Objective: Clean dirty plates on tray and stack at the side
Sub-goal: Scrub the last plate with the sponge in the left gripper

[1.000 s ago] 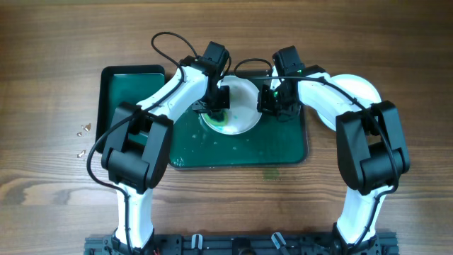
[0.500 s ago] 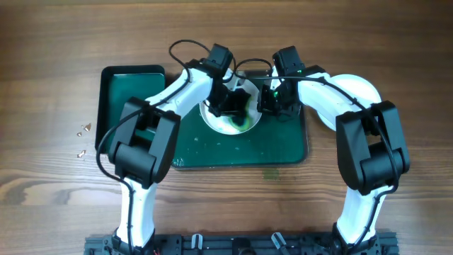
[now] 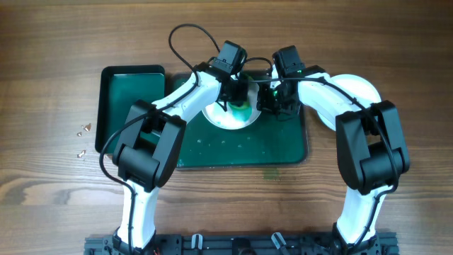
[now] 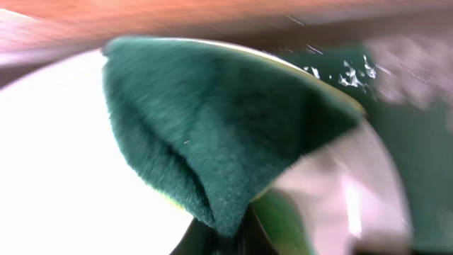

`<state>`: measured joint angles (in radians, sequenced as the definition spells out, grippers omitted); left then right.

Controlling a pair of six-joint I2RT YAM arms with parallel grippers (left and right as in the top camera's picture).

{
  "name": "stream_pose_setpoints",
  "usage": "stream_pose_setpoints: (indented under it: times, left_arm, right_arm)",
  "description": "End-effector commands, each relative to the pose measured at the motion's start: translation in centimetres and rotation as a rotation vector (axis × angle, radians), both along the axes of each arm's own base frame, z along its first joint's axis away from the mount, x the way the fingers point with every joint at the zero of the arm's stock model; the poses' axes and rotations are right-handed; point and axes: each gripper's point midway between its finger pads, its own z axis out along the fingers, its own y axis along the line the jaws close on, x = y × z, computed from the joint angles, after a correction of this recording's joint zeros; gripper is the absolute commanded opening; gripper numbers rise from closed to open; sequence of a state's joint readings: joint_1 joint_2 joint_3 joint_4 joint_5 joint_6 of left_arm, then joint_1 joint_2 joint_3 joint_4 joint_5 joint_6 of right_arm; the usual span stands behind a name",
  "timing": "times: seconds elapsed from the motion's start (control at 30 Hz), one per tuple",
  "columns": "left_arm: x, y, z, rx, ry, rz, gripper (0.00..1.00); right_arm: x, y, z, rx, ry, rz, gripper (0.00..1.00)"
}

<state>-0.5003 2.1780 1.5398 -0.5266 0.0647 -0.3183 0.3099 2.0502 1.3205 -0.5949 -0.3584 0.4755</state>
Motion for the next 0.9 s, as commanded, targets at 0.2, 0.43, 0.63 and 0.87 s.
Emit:
stream_pose_setpoints:
  times: [0.2,0.43,0.63,0.87]
  left_arm:
    - [-0.6,10.5,-2.3,0.414,0.011,0.315,0.04]
    - [-8.8,7.7,-3.7,0.26,0.413,0.085,0.04]
    - [-12.6,0.6,-1.6,-0.156,0.546,-0.298,0.04]
    - [-10.3,-2.0,-0.8,-0.281,0.424,-0.369,0.04]
  right_arm:
    - [-1.8,-0.1,-1.8,-0.021,0.065,0.022,0.04]
    - [-1.8,-0.1,-1.8,-0.021,0.065,0.022,0.04]
    - [-1.9,-0.1,-1.8,-0.021,0.067,0.022,0.04]
    - [-1.9,-0.1,-1.8,-0.021,0.067,0.022,0.04]
